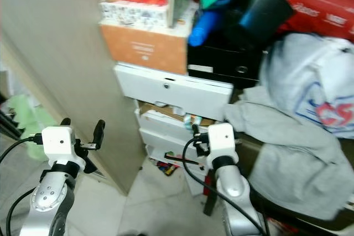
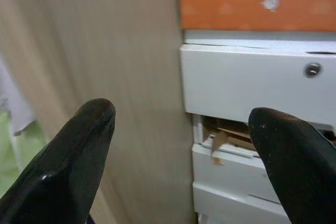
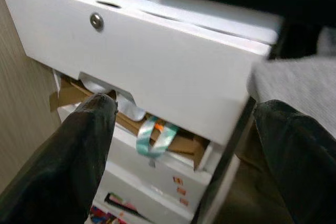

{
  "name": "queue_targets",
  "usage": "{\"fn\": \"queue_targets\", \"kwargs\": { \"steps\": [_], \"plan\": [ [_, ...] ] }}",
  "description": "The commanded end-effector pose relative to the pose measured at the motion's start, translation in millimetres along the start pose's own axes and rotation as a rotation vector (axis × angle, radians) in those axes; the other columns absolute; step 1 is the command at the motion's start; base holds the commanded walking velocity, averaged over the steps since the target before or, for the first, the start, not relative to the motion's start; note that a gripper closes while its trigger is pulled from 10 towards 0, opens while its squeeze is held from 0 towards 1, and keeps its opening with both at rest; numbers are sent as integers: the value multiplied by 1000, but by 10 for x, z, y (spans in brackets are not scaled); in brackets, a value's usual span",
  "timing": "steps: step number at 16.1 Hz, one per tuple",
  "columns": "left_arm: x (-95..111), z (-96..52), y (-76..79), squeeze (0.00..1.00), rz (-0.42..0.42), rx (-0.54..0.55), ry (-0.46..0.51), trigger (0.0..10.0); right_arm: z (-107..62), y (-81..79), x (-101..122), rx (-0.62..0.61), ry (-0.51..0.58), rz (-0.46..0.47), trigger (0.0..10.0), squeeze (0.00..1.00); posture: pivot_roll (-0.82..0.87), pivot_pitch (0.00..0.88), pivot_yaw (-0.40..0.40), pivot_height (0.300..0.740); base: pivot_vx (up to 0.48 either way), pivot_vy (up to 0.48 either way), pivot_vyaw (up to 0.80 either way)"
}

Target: Clean up the room

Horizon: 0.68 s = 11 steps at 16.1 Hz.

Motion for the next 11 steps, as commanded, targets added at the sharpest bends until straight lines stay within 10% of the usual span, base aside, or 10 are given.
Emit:
{"fn": "queue_targets", "kwargs": {
  "steps": [1, 11],
  "plan": [
    [-31, -19, -49, 0, 19, 17, -8, 10000, 9, -72, -5, 20, -2, 13, 10000, 0, -12, 84, 11, 740, 0, 0, 706],
    [-23, 21, -63, 0, 31, 52, -1, 10000, 39, -84, -2, 36, 2, 13, 10000, 0, -15, 70, 10, 740, 0, 0, 791]
  ]
}}
Point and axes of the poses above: a point about 5 cm out from each wrist's last joint towards the gripper, its own z axis pointing out of the wrist towards the gripper, its own x axis along the axis of the wrist's last joint, y = z × x, the point moved 2 cm from there along z, pointing out of the wrist towards the gripper, and after that the axes turned 11 degrees about z, right-handed, at the moved point
